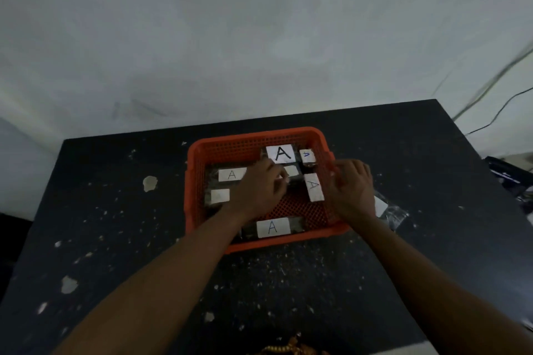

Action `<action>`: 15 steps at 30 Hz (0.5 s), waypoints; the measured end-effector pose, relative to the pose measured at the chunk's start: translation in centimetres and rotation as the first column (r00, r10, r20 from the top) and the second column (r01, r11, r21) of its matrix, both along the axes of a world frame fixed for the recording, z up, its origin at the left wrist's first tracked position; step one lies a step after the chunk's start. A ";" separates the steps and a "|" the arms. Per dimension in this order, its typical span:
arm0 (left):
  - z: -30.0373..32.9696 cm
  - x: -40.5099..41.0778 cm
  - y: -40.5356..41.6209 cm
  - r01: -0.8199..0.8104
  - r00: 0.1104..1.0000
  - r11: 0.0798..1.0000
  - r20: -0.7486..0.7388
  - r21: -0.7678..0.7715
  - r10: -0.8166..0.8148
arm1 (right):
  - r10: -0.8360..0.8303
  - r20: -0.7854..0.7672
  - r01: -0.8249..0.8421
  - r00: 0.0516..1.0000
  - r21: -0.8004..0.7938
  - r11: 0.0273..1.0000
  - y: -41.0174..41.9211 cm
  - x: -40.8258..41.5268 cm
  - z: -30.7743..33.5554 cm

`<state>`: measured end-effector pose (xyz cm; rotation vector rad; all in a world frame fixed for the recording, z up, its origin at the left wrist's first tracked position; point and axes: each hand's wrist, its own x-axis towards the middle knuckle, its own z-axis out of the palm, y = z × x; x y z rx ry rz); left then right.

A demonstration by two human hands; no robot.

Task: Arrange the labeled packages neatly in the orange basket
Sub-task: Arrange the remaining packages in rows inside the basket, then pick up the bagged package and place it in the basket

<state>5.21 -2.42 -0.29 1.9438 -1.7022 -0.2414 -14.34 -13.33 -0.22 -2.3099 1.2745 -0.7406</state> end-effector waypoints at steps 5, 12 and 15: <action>-0.7 -5.8 1.0 0.126 0.989 0.985 -0.091 0.120 -0.116 | -0.173 0.059 0.169 0.983 0.078 0.983 0.4 -4.2 -1.0; -2.0 -9.2 1.8 0.226 0.971 0.934 0.012 0.276 -0.239 | -0.169 -0.236 0.216 0.957 0.191 0.958 0.1 -9.9 -3.4; -2.4 -9.5 1.9 0.228 0.968 0.926 0.036 0.302 -0.250 | -0.124 -0.328 0.202 0.936 0.217 0.955 -0.6 -11.3 -4.5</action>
